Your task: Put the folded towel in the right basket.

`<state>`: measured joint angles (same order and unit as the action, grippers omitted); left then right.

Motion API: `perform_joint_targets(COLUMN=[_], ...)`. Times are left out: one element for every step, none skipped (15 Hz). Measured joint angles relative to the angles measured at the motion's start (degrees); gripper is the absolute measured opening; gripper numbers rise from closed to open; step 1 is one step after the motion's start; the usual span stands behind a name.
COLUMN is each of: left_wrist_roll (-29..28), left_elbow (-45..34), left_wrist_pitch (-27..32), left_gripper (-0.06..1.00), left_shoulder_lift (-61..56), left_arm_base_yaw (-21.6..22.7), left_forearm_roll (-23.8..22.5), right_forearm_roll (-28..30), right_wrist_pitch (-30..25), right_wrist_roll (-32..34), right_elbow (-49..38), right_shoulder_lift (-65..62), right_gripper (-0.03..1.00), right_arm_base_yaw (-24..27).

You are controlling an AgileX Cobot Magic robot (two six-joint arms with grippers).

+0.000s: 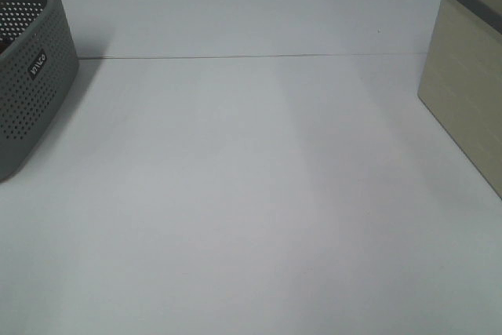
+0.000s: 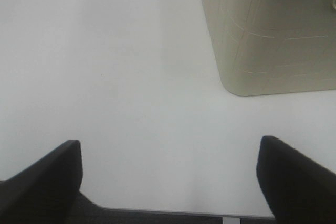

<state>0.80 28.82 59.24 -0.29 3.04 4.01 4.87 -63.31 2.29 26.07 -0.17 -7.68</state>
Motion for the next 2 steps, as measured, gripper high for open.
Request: perform_joint_targets(left_wrist_roll=[0.0, 0.0], left_elbow=[0.0, 0.0], left_wrist_pitch=[0.0, 0.0], left_gripper=[0.99, 0.99], left_shoulder_lift=[0.0, 0.0], left_arm_base_yaw=[0.0, 0.0], left_forearm_roll=[0.0, 0.0], right_forearm_roll=[0.0, 0.0], right_wrist_pitch=[0.0, 0.0], right_wrist_roll=[0.0, 0.0], right_elbow=[0.0, 0.0], right_shoulder_lift=[0.0, 0.0], right_gripper=[0.87, 0.87], right_arm_base_yaw=[0.0, 0.0])
